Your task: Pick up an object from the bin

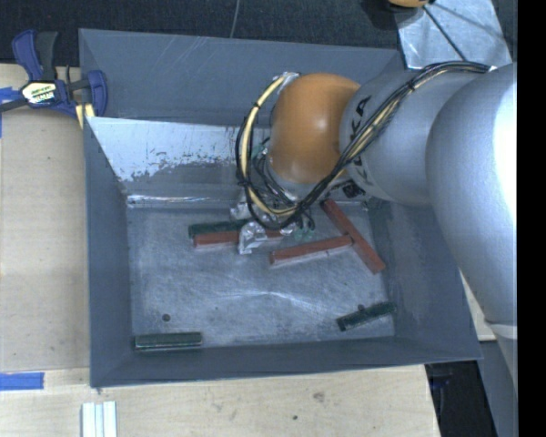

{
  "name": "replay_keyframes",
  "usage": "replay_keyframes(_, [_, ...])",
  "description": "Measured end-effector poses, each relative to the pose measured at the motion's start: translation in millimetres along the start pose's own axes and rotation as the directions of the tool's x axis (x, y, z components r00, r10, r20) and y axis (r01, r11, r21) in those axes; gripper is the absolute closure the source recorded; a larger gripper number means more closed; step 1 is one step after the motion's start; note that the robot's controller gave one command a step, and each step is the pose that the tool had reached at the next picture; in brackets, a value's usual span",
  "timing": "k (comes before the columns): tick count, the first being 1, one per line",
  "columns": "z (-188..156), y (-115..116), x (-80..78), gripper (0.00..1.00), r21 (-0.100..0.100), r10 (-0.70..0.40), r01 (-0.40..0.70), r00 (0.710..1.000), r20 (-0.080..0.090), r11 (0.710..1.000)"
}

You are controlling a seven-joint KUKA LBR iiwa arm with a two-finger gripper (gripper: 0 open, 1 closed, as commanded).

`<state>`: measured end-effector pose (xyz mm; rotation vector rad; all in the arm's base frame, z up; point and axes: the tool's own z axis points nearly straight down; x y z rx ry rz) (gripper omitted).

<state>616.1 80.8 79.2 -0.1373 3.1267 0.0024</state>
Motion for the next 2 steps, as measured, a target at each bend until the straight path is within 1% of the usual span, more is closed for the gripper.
replay_keyframes(1, [0.0,0.0,0.0,1.00,0.000,0.000,0.000,1.000,0.000,1.000])
replay_keyframes(2, [-154.2,-5.5,7.5,1.00,0.001,0.019,-0.019,1.000,-0.005,1.000])
